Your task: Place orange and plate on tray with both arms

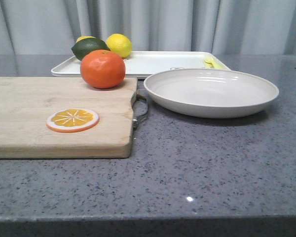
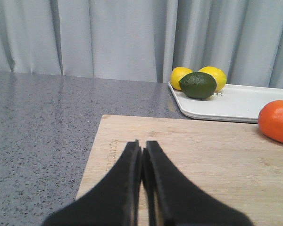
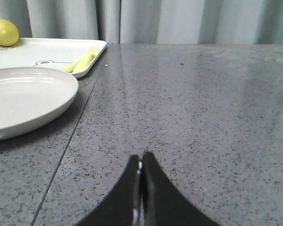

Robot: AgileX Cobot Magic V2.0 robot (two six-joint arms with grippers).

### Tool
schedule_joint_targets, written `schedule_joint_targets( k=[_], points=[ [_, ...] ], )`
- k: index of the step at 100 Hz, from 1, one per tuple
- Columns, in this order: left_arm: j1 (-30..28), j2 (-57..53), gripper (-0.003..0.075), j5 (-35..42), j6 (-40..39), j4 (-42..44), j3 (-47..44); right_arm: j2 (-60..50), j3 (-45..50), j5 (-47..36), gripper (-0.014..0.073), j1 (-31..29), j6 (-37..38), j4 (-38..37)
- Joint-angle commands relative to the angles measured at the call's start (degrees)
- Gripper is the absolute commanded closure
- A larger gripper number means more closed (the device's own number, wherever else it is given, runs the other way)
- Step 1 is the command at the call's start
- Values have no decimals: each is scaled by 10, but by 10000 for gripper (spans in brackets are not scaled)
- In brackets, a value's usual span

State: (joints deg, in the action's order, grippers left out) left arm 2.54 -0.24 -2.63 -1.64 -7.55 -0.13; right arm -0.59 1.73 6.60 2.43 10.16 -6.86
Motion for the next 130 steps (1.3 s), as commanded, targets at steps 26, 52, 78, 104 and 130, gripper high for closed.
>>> schedule_joint_targets(
  k=[26, 52, 78, 104, 130],
  points=[
    [-1, -19, 741, 44, -5, -5, -4, -7, -14, -52, 661, -4, -2, -8],
    [-1, -19, 741, 45, -5, -5, 2, -7, -14, -78, 661, -4, -2, -8],
    [-1, -17, 741, 44, -5, -5, 36, -2, -44, -72, 660, -4, -2, -8],
    [-1, 32, 741, 50, -5, -5, 94, 55, -107, -29, 660, -4, -2, -9],
    [-1, 115, 741, 52, -5, -5, 151, 143, -186, 0, 660, -4, -2, -9]
  ],
)
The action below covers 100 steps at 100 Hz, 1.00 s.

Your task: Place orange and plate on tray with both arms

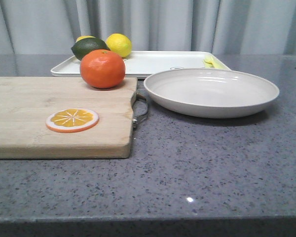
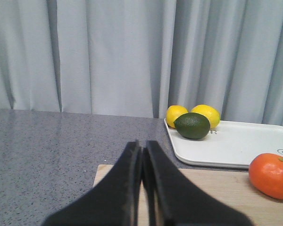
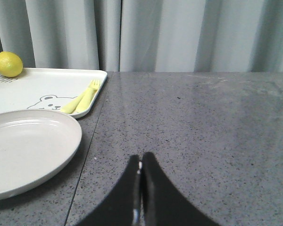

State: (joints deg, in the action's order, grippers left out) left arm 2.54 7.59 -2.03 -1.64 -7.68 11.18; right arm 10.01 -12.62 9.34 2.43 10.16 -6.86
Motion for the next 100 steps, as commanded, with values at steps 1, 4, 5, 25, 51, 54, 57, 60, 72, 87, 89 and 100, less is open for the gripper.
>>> schedule_joint_targets(
  k=[1, 4, 5, 25, 51, 54, 57, 60, 72, 87, 89, 100],
  points=[
    [-1, 42, 741, 46, -5, -4, 39, 42, -46, -27, 660, -4, -2, -9],
    [-1, 54, 741, 47, -5, -4, 48, 53, -54, -24, 660, -4, -2, -9],
    [-1, 57, 741, 47, -5, -4, 50, 56, -55, -24, 660, -4, -2, -9],
    [-1, 147, 741, 46, -5, -4, 104, 129, -100, -21, 660, -4, -2, -8],
    [-1, 249, 741, 50, -5, -4, 157, 220, -173, 29, 660, -4, -2, -3],
    [-1, 257, 741, 50, -5, -4, 160, 228, -183, 38, 660, -4, -2, -3],
    [-1, 266, 741, 51, -5, -4, 163, 238, -193, 45, 660, -4, -2, -3],
    [-1, 272, 741, 52, -5, -4, 168, 244, -200, 50, 660, -4, -2, -3],
    [-1, 286, 741, 62, -5, -4, 170, 251, -205, 34, 660, -4, -2, -3],
    [-1, 294, 741, 66, -5, -4, 169, 251, -205, 32, 660, -4, -2, -3],
    [-1, 295, 741, 66, -5, -4, 169, 251, -205, 32, 660, -4, -2, -3],
    [-1, 299, 741, 68, -5, -4, 169, 251, -205, 32, 660, -4, -2, -3]
  ],
)
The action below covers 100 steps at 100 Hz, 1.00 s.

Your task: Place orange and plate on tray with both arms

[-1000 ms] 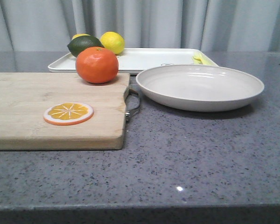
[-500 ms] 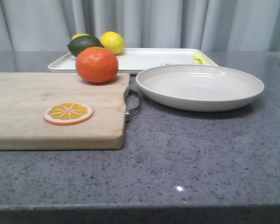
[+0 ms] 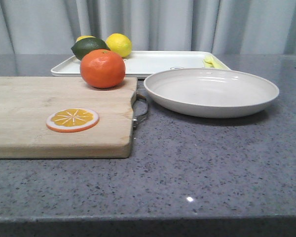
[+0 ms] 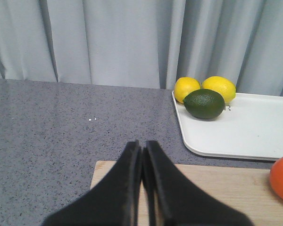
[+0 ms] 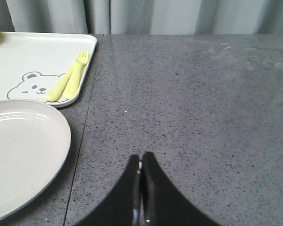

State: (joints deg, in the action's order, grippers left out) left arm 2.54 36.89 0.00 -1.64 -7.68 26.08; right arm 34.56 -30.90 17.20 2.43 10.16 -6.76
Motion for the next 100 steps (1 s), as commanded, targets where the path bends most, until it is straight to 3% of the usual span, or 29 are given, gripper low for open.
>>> schedule_joint_targets(
  k=[1, 18, 40, 54, 71, 100],
  points=[
    [-1, 6, 741, 49, -5, -4, 20, 5, -22, -47, 660, -4, -2, -4],
    [-1, 18, 699, 52, -5, 13, 22, 5, -22, -47, 660, -4, -2, -4],
    [-1, 37, 318, 48, -5, 22, 37, 5, -22, -47, 660, -4, -2, -4],
    [-1, 56, 176, 30, -5, 22, 62, 5, -22, -48, 660, -4, -2, -4],
    [3, 106, 93, -40, -5, 22, 120, 5, -22, -54, 660, -4, -2, -4],
    [86, 219, 92, -158, -5, -4, 257, 5, -22, -62, 660, -4, -2, -4]
  ],
)
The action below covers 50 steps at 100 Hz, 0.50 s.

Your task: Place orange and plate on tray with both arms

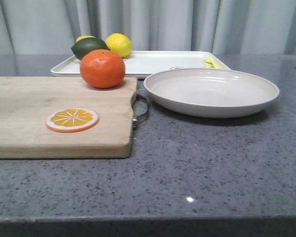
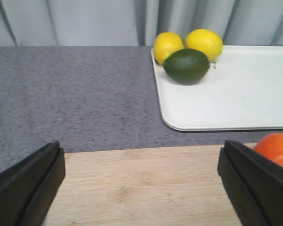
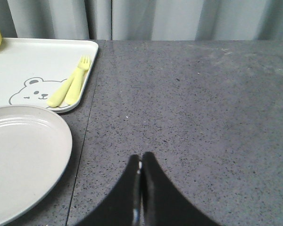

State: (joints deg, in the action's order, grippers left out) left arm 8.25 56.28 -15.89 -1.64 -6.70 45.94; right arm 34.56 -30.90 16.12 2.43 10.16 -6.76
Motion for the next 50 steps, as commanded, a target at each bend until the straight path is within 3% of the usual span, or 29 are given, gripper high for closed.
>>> schedule_joint_targets(
  k=[1, 50],
  points=[
    [31, 29, 92, -4, -5, -14, 62, 5, -22, -51, 660, -4, -2, -4],
    [155, 251, 92, -173, -5, -50, 284, 5, -22, -54, 660, -4, -2, -4]
  ],
)
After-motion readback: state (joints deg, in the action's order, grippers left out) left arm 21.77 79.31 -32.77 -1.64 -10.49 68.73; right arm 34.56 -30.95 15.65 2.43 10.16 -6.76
